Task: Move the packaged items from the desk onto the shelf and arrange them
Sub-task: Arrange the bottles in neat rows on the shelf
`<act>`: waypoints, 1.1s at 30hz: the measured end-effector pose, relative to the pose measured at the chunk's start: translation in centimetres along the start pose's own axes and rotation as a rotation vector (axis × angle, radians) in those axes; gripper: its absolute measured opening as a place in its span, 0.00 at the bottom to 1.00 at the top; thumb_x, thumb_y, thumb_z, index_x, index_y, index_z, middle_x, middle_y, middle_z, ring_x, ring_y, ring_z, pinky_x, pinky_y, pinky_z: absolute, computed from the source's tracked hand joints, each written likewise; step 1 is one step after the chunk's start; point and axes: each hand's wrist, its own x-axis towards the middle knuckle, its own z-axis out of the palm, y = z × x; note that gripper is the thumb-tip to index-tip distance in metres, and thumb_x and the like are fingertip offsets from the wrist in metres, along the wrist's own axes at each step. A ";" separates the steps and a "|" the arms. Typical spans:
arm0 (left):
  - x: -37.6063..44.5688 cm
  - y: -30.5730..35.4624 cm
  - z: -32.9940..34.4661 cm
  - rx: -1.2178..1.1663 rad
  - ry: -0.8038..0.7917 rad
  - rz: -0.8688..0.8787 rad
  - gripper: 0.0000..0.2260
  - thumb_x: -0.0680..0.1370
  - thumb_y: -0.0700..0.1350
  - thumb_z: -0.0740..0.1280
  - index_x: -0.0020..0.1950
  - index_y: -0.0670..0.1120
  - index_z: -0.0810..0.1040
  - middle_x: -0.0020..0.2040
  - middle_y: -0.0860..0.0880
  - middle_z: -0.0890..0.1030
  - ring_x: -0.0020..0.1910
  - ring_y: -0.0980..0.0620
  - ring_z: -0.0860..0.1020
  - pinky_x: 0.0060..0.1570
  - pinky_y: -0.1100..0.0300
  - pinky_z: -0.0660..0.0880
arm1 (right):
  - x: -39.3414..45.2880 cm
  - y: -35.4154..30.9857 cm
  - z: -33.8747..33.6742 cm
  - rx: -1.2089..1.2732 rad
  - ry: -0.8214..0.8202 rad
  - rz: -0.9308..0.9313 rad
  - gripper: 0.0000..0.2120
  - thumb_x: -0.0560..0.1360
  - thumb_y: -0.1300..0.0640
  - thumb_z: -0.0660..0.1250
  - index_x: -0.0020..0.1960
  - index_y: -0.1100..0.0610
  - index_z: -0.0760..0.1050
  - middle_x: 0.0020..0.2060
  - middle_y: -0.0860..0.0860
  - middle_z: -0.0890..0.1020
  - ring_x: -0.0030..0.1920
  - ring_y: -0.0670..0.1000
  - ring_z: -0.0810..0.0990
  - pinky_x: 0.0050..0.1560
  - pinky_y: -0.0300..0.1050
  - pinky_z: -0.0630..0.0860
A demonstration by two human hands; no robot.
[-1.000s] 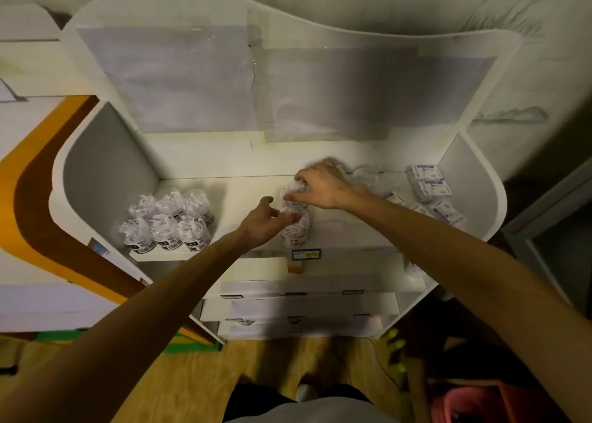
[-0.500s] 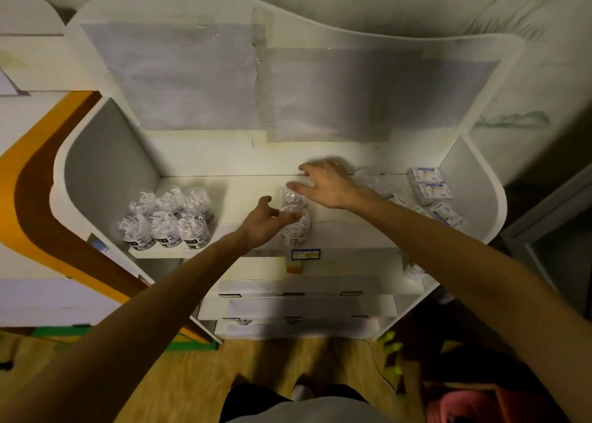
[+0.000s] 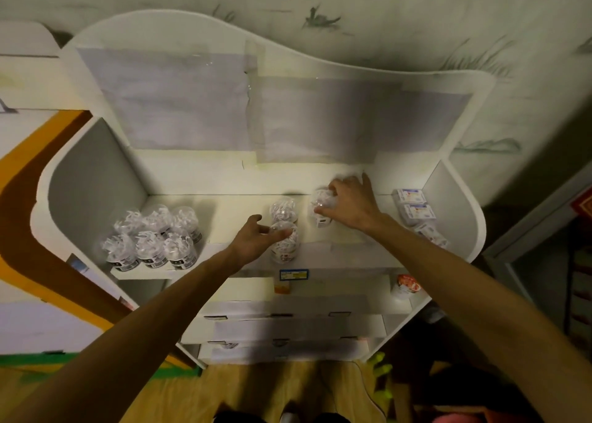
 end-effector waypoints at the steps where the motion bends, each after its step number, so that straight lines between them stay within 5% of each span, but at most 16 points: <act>1: 0.1 0.1 -0.1 -0.001 0.003 0.003 0.44 0.72 0.58 0.75 0.79 0.43 0.56 0.70 0.42 0.74 0.66 0.44 0.74 0.66 0.49 0.73 | 0.1 -0.1 -0.3 0.007 0.015 -0.005 0.34 0.66 0.24 0.65 0.58 0.50 0.76 0.55 0.49 0.82 0.59 0.53 0.76 0.73 0.59 0.58; 4: 0.1 0.0 -0.1 -0.007 0.011 0.005 0.43 0.72 0.57 0.75 0.79 0.43 0.57 0.69 0.43 0.75 0.65 0.44 0.75 0.65 0.50 0.73 | -0.6 -0.5 -0.6 0.052 0.036 -0.013 0.35 0.65 0.26 0.68 0.58 0.52 0.75 0.55 0.50 0.81 0.57 0.52 0.77 0.71 0.55 0.63; 10: -0.1 -0.3 0.4 -0.032 0.011 0.010 0.44 0.72 0.59 0.75 0.79 0.44 0.57 0.70 0.43 0.74 0.62 0.47 0.75 0.64 0.50 0.73 | -1.5 -0.7 0.0 0.160 0.030 -0.088 0.37 0.68 0.27 0.68 0.67 0.50 0.70 0.63 0.49 0.79 0.66 0.51 0.74 0.78 0.57 0.50; 16: -0.3 -0.5 0.6 -0.019 0.034 0.043 0.42 0.72 0.59 0.74 0.78 0.44 0.58 0.69 0.44 0.74 0.59 0.50 0.74 0.57 0.55 0.74 | -5.4 -0.6 0.3 0.320 0.353 -0.080 0.30 0.71 0.27 0.65 0.60 0.49 0.79 0.48 0.45 0.83 0.54 0.47 0.79 0.76 0.56 0.57; 23: -0.7 -1.1 0.5 -0.017 0.065 0.071 0.41 0.73 0.59 0.74 0.78 0.44 0.61 0.68 0.44 0.75 0.59 0.50 0.75 0.45 0.65 0.73 | -9.1 -1.5 3.4 0.212 0.228 -0.103 0.36 0.73 0.25 0.58 0.64 0.52 0.79 0.55 0.51 0.84 0.65 0.52 0.76 0.77 0.60 0.53; 29: -0.6 -1.1 0.9 0.000 0.065 0.089 0.39 0.74 0.59 0.73 0.78 0.44 0.61 0.67 0.45 0.75 0.57 0.51 0.75 0.41 0.68 0.72 | -10.3 -1.8 3.7 0.195 0.064 -0.106 0.37 0.78 0.30 0.51 0.80 0.51 0.59 0.73 0.54 0.71 0.77 0.53 0.61 0.79 0.59 0.44; 33: -0.5 -1.5 0.8 0.001 0.073 0.075 0.39 0.73 0.60 0.73 0.77 0.44 0.62 0.66 0.45 0.75 0.57 0.51 0.75 0.41 0.68 0.72 | -10.3 -1.6 4.1 0.259 0.132 -0.060 0.34 0.77 0.30 0.56 0.73 0.52 0.70 0.66 0.54 0.78 0.71 0.54 0.69 0.77 0.57 0.54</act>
